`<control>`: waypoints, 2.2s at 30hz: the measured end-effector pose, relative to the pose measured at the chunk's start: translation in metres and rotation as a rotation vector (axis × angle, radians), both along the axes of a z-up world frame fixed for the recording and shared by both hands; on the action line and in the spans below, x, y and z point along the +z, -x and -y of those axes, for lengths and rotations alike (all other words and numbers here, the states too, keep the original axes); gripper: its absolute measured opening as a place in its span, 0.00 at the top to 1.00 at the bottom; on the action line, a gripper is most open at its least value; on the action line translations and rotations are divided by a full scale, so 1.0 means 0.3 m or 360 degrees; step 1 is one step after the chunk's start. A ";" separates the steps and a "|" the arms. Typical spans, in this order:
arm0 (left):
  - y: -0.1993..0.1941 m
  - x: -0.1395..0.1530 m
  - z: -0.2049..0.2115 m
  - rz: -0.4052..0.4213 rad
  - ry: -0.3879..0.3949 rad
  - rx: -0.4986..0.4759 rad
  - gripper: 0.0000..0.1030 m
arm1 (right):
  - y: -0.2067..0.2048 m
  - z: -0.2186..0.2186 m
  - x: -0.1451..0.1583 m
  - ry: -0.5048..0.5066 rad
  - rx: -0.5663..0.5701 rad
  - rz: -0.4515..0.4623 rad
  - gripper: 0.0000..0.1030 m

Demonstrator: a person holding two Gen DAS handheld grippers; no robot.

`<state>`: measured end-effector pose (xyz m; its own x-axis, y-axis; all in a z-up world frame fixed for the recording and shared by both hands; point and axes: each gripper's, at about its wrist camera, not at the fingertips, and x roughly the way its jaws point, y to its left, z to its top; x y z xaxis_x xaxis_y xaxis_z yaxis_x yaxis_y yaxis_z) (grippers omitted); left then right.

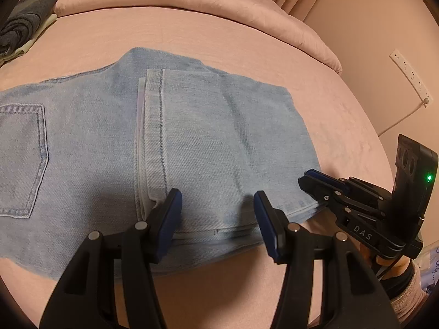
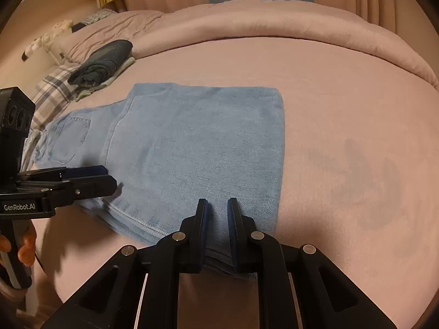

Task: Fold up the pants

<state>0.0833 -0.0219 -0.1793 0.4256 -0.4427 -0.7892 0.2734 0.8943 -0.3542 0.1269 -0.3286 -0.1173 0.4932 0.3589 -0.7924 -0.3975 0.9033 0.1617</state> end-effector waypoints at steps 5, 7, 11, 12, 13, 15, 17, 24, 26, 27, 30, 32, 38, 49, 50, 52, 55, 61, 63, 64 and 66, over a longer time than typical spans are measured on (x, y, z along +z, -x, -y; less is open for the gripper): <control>0.002 0.001 -0.008 -0.0002 0.0013 0.0002 0.47 | 0.018 0.015 0.000 0.0001 -0.0019 0.0016 0.86; 0.000 0.001 -0.011 -0.0006 0.0026 0.0007 0.47 | 0.021 0.021 -0.001 -0.0006 -0.0022 0.0017 0.86; 0.000 0.001 -0.023 -0.0018 0.0065 0.0021 0.47 | 0.022 0.030 -0.002 -0.0035 -0.0031 0.0014 0.86; 0.000 0.001 -0.023 -0.0019 0.0065 0.0021 0.47 | 0.023 0.030 -0.002 -0.0036 -0.0032 0.0016 0.86; 0.001 0.003 -0.021 -0.0018 0.0062 0.0020 0.47 | 0.024 0.029 -0.002 -0.0034 -0.0032 0.0018 0.86; 0.003 0.006 -0.017 -0.0016 0.0052 0.0017 0.47 | 0.026 0.027 -0.001 -0.0028 -0.0031 0.0023 0.86; 0.004 0.008 -0.021 -0.0021 0.0062 0.0021 0.47 | 0.026 0.028 0.000 -0.0033 -0.0033 0.0021 0.86; -0.004 0.006 -0.076 -0.0102 0.0250 0.0076 0.47 | 0.021 0.021 0.002 -0.0030 -0.0038 0.0004 0.85; 0.003 0.012 -0.085 -0.0105 0.0284 0.0087 0.47 | 0.019 0.019 0.001 -0.0025 -0.0039 0.0005 0.85; 0.010 0.019 -0.091 -0.0097 0.0300 0.0093 0.47 | 0.018 0.018 0.002 -0.0022 -0.0043 0.0004 0.85; 0.034 0.041 -0.123 -0.0075 0.0379 0.0110 0.44 | 0.021 0.017 0.012 -0.0030 -0.0073 0.0003 0.85; 0.060 0.058 -0.159 -0.0047 0.0418 0.0139 0.34 | 0.027 0.024 0.021 -0.0068 -0.0102 0.0005 0.84; 0.162 0.109 -0.323 0.0069 0.0415 0.0319 0.27 | 0.033 -0.001 0.050 -0.0145 -0.0068 0.0066 0.84; 0.299 0.088 -0.605 0.0006 0.0519 0.0685 0.27 | -0.033 -0.251 0.048 -0.0105 0.0153 0.0062 0.84; 0.304 0.081 -0.621 -0.0010 0.0542 0.0713 0.27 | -0.043 -0.281 0.039 -0.0095 0.0179 0.0052 0.84; 0.314 0.065 -0.653 -0.0038 0.0574 0.0778 0.27 | -0.072 -0.314 0.006 -0.0040 0.0191 -0.0006 0.82; 0.315 0.058 -0.679 -0.0050 0.0608 0.0845 0.27 | -0.110 -0.336 -0.020 -0.0028 0.0193 -0.0050 0.78; 0.318 0.031 -0.724 -0.0097 0.0705 0.0914 0.27 | -0.137 -0.307 0.051 -0.0101 0.0156 -0.0066 0.78; 0.329 0.023 -0.743 -0.0109 0.0736 0.0934 0.27 | -0.165 -0.294 0.075 -0.0079 0.0089 -0.0012 0.78; 0.332 0.021 -0.754 -0.0113 0.0751 0.0944 0.27 | -0.186 -0.291 0.074 -0.0071 0.0049 -0.0016 0.78; 0.335 0.023 -0.765 -0.0107 0.0753 0.0951 0.27 | -0.244 -0.292 0.051 -0.0057 -0.0030 -0.0029 0.78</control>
<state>-0.0172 0.2075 -0.1724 0.6568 -0.4498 -0.6053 -0.2446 0.6322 -0.7352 0.2002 -0.2410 -0.1021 0.4859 0.3777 -0.7882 -0.3770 0.9042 0.2009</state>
